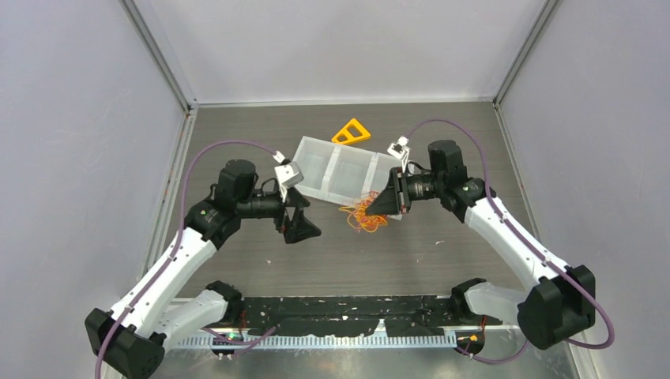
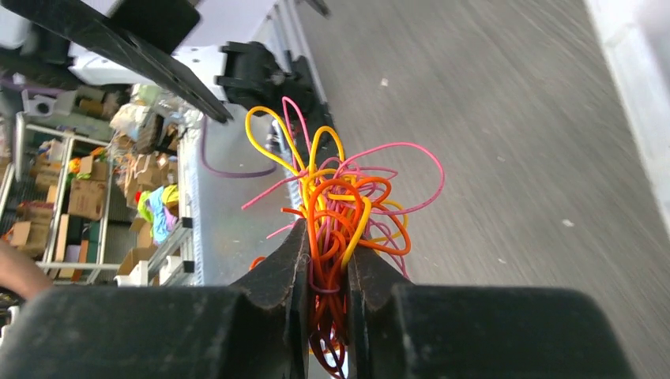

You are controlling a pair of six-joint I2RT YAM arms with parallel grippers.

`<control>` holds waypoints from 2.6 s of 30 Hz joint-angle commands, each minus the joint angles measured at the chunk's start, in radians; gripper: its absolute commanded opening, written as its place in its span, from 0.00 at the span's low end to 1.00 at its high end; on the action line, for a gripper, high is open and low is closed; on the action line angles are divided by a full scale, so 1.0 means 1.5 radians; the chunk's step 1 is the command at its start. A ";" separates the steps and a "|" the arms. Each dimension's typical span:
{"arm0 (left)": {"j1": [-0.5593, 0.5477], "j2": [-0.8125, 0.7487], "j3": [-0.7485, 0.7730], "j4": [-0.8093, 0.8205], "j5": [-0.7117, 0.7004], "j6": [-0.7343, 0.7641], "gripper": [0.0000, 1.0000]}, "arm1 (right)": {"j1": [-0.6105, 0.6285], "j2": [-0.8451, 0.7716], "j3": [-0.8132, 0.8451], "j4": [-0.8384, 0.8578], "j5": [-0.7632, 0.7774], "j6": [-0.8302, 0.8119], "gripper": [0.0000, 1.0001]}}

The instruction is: Untangle the cables

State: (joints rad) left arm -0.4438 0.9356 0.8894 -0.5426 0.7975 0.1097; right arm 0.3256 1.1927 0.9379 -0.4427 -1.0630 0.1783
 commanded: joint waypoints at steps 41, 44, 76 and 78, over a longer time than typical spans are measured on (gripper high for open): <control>0.069 -0.050 -0.091 -0.001 0.071 -0.057 0.00 | -0.127 -0.030 0.054 -0.114 0.019 -0.131 0.05; 0.121 -0.058 -0.093 -0.071 0.070 0.006 0.00 | -0.164 -0.028 0.057 -0.159 0.029 -0.173 0.05; 0.520 0.087 -0.001 -0.345 -0.067 0.554 0.00 | -0.567 0.094 0.204 -0.607 0.104 -0.658 0.06; 0.508 0.088 0.002 -0.343 -0.038 0.535 0.00 | -0.564 0.086 0.192 -0.596 0.094 -0.647 0.05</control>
State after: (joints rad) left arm 0.3225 1.0653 0.8680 -1.0733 0.7269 0.8761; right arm -0.5137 1.3380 1.2175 -1.3468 -0.9390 -0.7479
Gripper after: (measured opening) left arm 0.019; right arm 0.115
